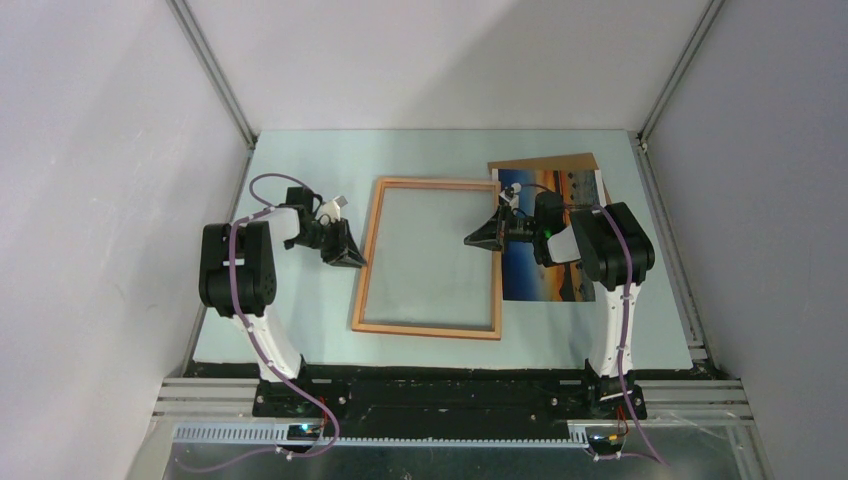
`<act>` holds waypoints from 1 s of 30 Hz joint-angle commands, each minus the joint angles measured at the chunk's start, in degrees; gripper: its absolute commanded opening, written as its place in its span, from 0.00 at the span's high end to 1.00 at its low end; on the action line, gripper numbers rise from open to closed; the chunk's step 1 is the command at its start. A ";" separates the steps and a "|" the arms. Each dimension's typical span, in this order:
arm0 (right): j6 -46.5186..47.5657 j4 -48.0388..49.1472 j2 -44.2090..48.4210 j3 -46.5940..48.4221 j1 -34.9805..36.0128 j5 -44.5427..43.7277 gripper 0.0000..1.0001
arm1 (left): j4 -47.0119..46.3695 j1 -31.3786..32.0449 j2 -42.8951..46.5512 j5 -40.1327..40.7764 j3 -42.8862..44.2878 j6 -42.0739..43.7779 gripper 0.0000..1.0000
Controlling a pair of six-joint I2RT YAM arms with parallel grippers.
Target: Put the photo into the frame
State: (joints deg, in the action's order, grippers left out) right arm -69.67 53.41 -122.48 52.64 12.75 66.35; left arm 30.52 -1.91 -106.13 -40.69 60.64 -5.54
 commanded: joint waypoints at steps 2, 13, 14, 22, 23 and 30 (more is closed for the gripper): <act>1.33 0.02 1.32 1.29 1.13 2.87 1.00 | -0.87 0.59 0.92 0.61 -0.77 1.45 0.78; 2.39 0.27 1.45 1.73 1.62 3.26 1.00 | -0.90 0.59 0.74 0.60 -0.79 1.48 0.78; 2.36 0.24 1.45 1.69 1.65 3.31 1.00 | -0.88 0.59 0.81 0.48 -0.79 1.49 0.79; 4.34 -2.50 1.26 2.24 1.35 2.97 1.00 | -0.87 0.55 0.85 0.32 -0.79 1.50 0.78; 5.37 -3.08 1.31 2.26 1.28 2.85 1.00 | -0.84 0.57 0.95 0.29 -0.85 1.50 0.78; 13.01 -13.63 2.37 3.27 0.93 1.26 1.00 | -0.90 0.59 0.93 0.07 -0.82 1.42 0.78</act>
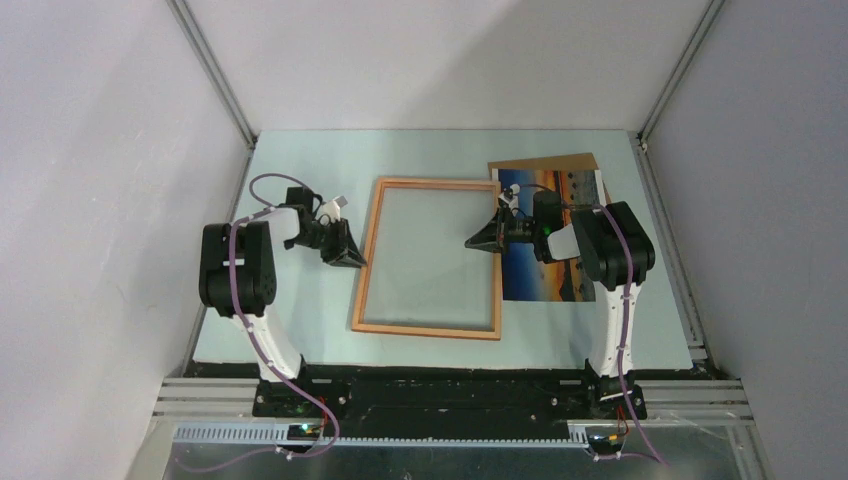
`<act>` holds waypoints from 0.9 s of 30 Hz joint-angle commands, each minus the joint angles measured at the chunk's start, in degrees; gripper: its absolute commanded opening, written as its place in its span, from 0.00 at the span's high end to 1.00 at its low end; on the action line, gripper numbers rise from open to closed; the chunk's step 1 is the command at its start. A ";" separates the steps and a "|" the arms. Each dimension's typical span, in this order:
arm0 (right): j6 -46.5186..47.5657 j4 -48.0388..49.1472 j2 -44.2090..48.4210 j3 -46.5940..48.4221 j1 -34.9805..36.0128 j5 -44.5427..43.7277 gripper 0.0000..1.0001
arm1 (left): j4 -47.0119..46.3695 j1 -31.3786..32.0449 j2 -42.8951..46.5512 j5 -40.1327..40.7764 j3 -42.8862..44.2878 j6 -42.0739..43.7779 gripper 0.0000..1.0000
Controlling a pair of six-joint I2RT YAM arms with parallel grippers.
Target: Put the photo into the frame
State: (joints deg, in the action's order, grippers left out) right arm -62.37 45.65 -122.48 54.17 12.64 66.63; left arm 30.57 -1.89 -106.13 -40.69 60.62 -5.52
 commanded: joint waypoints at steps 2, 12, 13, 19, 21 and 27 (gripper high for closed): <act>6.46 -7.20 2.41 2.17 0.99 0.84 1.00 | -0.90 0.57 0.92 0.01 -0.85 1.39 0.78; 17.62 -22.37 3.44 6.37 1.67 -1.62 1.00 | -0.92 0.57 2.10 -0.45 -1.39 1.46 0.77; 18.55 -25.28 3.46 6.86 1.72 -2.15 1.00 | -0.92 0.57 2.22 -0.49 -1.56 1.47 0.77; 24.61 -33.00 2.98 9.98 2.00 -3.67 1.00 | -0.88 0.46 2.69 -0.38 -1.94 1.61 0.77; 25.86 -34.60 2.89 10.66 2.10 -3.99 1.00 | -0.83 0.40 3.01 -0.25 -2.09 1.72 0.77; 28.69 -38.40 2.39 12.76 2.44 -4.75 1.00 | 0.08 0.17 3.65 0.30 -2.05 2.04 0.77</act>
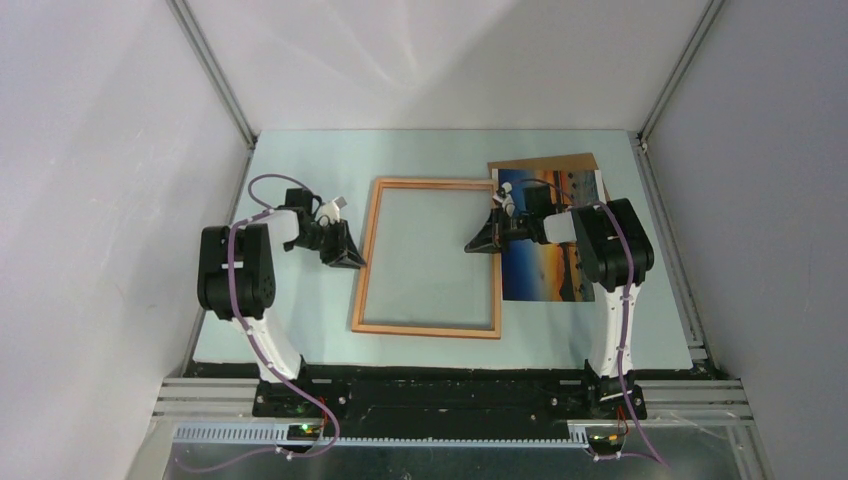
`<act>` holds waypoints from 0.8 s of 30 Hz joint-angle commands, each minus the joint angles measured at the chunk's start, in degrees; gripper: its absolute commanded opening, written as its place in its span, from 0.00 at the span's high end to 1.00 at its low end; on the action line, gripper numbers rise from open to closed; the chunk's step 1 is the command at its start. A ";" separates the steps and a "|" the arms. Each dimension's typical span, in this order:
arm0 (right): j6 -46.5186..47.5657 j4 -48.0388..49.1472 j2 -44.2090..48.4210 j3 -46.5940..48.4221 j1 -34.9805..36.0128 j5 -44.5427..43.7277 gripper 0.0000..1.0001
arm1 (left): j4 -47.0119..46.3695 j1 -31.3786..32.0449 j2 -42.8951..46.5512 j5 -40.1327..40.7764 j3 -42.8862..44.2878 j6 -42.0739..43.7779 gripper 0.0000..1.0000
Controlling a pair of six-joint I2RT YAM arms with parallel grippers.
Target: Put the photo into the frame
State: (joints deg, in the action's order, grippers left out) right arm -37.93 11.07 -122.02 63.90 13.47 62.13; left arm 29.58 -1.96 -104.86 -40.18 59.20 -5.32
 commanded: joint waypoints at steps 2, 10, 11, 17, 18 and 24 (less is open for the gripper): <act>5.27 -5.02 1.88 3.74 1.71 -0.52 1.00 | 1.58 0.28 2.53 0.16 -0.57 2.23 0.76; 8.55 -9.39 1.37 6.32 2.31 -2.32 1.00 | 4.42 0.25 3.78 1.27 -1.32 4.64 0.73; 8.97 -9.97 1.31 6.50 2.42 -2.43 1.00 | 4.60 0.25 3.96 1.34 -1.49 5.02 0.72; 10.16 -12.27 0.38 8.35 3.43 -2.86 1.00 | 6.14 0.27 6.04 1.72 -2.41 6.81 0.70; 10.34 -12.84 0.29 8.57 3.55 -2.95 1.00 | 6.48 0.26 6.19 1.70 -2.59 6.99 0.70; 11.35 -14.30 -0.78 9.77 4.45 -3.13 1.00 | 7.84 0.18 7.89 2.21 -3.18 7.93 0.67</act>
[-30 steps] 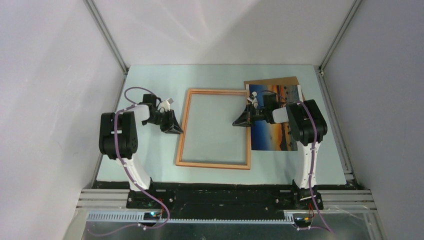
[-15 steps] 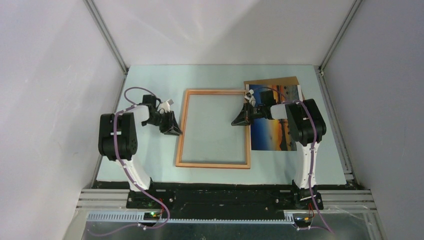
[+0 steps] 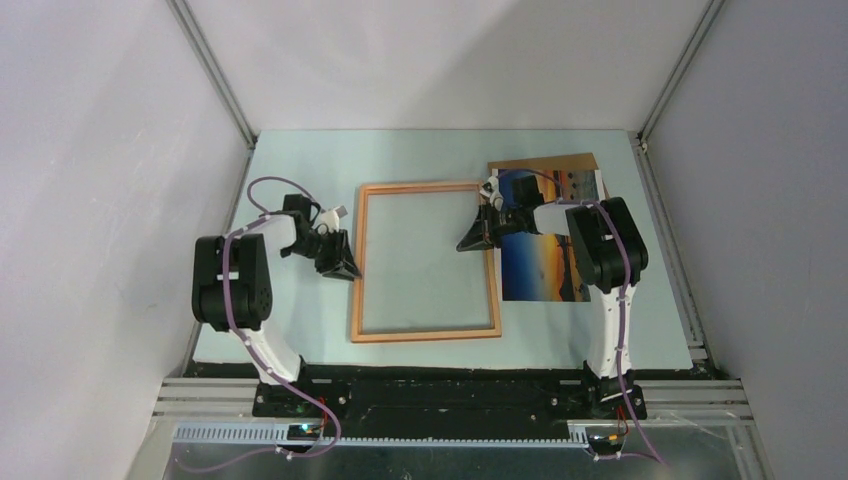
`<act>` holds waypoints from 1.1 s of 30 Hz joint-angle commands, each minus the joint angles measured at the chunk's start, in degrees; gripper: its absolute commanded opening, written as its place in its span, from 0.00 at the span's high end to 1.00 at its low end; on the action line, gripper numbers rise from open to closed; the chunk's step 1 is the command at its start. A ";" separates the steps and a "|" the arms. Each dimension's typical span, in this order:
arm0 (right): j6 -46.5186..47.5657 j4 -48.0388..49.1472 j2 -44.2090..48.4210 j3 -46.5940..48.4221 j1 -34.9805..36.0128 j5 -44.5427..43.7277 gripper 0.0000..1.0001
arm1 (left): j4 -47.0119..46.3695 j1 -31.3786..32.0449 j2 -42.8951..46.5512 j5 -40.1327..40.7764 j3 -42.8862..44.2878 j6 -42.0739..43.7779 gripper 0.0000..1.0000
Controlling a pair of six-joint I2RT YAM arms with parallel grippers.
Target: Put the photo into the frame
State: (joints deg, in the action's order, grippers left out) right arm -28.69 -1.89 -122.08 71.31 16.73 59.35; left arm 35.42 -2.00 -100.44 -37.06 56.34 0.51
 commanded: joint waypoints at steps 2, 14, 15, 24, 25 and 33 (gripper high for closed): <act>2.25 -1.45 -0.90 2.49 1.40 -0.41 1.00 | 2.26 0.22 3.93 -0.77 -0.41 2.31 0.66; 3.51 -2.78 -1.59 2.84 2.11 -1.05 1.00 | 3.37 0.20 6.56 0.28 -0.67 2.67 0.52; 3.62 -3.12 -1.58 2.90 2.14 -1.07 1.00 | 3.37 0.21 6.70 0.43 -0.64 2.75 0.51; 5.49 -5.13 -1.49 3.95 1.51 -1.72 1.00 | 3.42 0.14 8.18 2.35 -0.69 3.18 0.40; 5.71 -5.42 -1.38 3.98 1.36 -1.75 1.00 | 3.38 0.11 8.34 2.61 -0.65 3.22 0.39; 6.41 -6.17 -1.72 4.03 1.37 -2.17 1.00 | 3.28 0.19 11.27 4.54 0.52 3.84 0.28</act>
State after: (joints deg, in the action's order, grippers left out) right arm -24.21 -6.83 -123.24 73.65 18.09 57.82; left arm 38.72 -2.00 -92.79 -33.98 55.99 2.63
